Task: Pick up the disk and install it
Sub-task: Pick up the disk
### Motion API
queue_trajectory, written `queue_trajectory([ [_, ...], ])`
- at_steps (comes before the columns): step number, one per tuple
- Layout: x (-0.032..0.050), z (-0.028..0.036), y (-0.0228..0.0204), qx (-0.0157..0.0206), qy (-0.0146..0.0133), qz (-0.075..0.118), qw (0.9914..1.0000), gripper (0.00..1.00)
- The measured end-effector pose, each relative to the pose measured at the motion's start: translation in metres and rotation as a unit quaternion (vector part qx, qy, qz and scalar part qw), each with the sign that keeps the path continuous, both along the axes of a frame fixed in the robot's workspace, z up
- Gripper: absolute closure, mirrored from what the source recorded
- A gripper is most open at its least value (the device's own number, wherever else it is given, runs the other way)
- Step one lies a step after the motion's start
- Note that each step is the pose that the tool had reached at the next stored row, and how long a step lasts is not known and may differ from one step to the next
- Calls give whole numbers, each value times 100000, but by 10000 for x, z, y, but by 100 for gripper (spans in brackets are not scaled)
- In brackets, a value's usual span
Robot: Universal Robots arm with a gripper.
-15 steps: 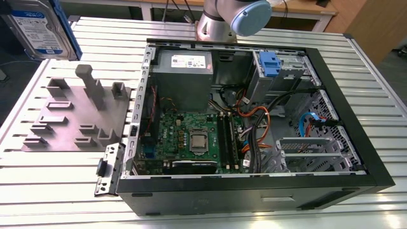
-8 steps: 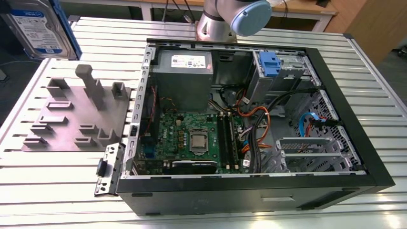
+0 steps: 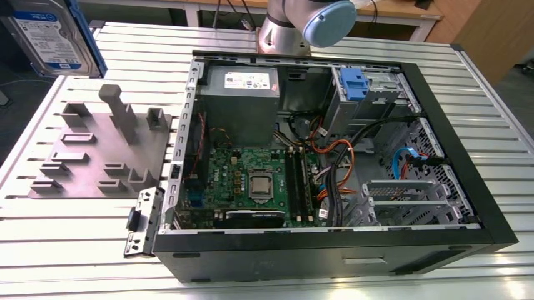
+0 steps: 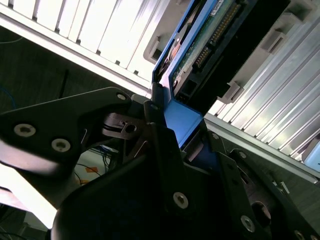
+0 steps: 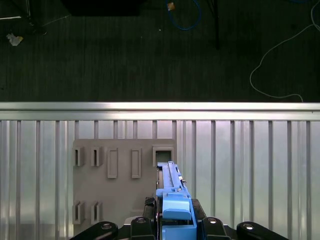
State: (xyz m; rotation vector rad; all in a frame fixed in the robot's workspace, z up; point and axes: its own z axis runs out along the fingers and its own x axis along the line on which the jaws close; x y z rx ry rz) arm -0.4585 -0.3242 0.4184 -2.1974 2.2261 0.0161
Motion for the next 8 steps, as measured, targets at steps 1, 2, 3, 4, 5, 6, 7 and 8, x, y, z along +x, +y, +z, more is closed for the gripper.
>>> queue_trajectory([
  [1, 0, 2, 0, 1, -2, 0, 100000, 63],
  [2, 0, 4, 0, 1, 0, 2, 100000, 63],
  [3, 0, 6, 0, 0, -1, 2, 100000, 63],
  [4, 0, 9, 0, 2, -1, 2, 100000, 63],
  [5, 0, 11, 0, 0, 0, 1, 100000, 63],
  [6, 0, 13, 0, 0, -2, -1, 100000, 63],
  [7, 0, 15, 0, -1, -2, 2, 100000, 63],
  [8, 0, 17, 0, 1, -3, 1, 100000, 63],
])
